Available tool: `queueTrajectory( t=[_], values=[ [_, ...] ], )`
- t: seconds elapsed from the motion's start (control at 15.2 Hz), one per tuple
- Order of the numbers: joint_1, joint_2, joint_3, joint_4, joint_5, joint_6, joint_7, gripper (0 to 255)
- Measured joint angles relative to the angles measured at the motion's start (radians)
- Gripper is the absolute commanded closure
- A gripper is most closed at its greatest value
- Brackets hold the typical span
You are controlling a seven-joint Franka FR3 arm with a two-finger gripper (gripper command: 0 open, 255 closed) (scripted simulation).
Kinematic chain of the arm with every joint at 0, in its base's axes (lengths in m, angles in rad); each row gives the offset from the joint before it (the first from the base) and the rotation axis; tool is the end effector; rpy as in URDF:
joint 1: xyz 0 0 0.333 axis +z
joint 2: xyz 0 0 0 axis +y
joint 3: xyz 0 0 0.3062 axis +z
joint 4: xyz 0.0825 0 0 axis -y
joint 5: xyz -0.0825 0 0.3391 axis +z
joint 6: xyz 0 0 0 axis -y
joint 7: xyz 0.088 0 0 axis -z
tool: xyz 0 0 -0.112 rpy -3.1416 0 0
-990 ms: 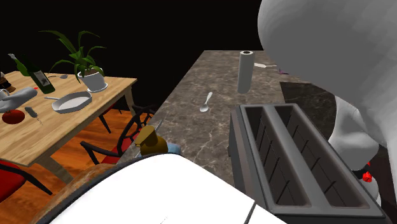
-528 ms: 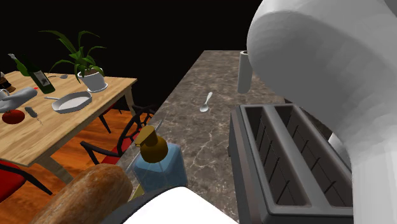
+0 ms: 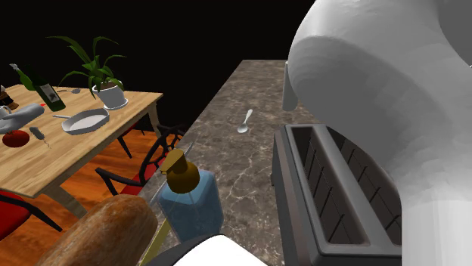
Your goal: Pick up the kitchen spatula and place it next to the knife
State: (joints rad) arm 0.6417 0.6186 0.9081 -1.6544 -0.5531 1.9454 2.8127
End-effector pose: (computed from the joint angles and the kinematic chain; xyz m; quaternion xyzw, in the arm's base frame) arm 0.1292 0.6035 0.3566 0.8489 -0.5275 0.0284 0.0174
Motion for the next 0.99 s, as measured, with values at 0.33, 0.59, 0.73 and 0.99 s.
queueTrajectory(
  t=[0.33,0.59,0.73,0.99],
  values=[
    [0.0,0.0,0.0,0.0,0.0,0.0,0.0,0],
    [-0.002,-0.007,0.005,0.005,0.006,-0.01,-0.003,0],
    [0.003,-0.017,0.014,0.047,0.021,-0.055,-0.016,0],
    [-0.001,-0.04,0.03,0.07,0.041,-0.094,-0.025,0]
  ],
)
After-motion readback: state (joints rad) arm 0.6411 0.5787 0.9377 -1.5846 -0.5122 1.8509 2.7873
